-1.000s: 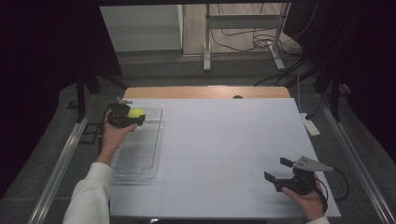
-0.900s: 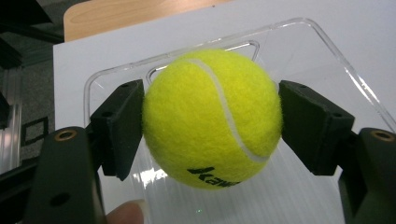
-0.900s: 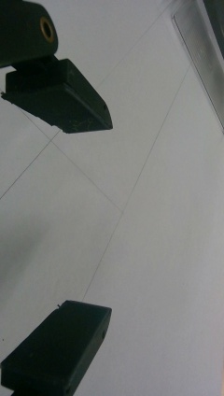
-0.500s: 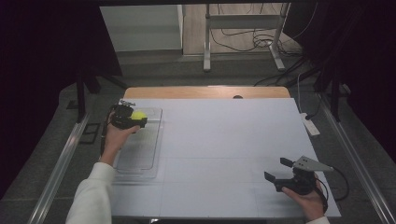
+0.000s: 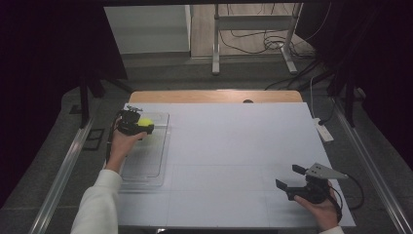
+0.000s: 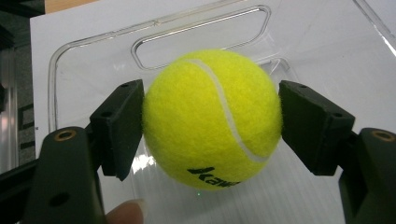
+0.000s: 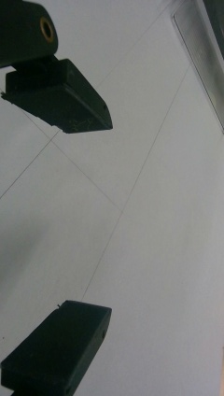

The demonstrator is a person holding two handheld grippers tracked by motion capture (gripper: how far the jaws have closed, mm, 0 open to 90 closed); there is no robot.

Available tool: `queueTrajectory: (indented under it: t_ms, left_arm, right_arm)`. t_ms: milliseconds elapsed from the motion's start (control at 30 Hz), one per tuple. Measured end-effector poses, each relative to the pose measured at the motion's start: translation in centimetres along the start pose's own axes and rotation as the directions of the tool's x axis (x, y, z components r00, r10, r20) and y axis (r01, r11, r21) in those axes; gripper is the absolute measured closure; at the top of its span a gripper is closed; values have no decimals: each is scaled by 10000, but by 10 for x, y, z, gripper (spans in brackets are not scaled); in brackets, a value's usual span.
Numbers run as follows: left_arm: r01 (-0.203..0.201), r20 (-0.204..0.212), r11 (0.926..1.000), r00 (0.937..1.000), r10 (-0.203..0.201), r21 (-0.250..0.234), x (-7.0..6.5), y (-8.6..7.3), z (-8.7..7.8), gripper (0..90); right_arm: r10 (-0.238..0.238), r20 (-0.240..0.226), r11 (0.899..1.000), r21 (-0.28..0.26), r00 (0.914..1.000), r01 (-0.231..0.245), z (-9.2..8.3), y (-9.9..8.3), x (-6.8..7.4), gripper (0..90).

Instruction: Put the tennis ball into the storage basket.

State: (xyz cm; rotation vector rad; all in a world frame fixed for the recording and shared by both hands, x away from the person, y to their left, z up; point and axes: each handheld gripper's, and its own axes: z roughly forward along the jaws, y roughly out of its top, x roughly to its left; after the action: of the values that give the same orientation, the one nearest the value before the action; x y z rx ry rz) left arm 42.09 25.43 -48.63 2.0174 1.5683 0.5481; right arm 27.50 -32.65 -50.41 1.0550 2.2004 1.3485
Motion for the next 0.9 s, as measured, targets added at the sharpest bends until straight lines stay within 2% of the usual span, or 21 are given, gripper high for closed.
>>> queueTrajectory:
  t_ms: [333, 567, 800, 900]
  left_arm:
    - [-28, -200, 9996, 9998, 34, 289, 1, -1, 5, 269]
    - [-284, -496, 9976, 9983, 315, 632, -2, -2, 12, 269]
    - [-305, -568, 9984, 9978, 331, 466, -5, -1, 12, 268]
    - [-171, -529, 9991, 9984, 191, 388, -5, 0, 11, 238]
  right_arm:
    - [-9, -9, 10000, 5, 10000, 9, 0, 0, 0, 96]
    - [-2, -14, 10000, -3, 10000, 2, 0, 0, 0, 95]
    - [-12, -13, 10000, 6, 10000, 12, 0, 0, 0, 96]
    - [-5, -13, 10000, -2, 10000, 5, 0, 0, -1, 96]
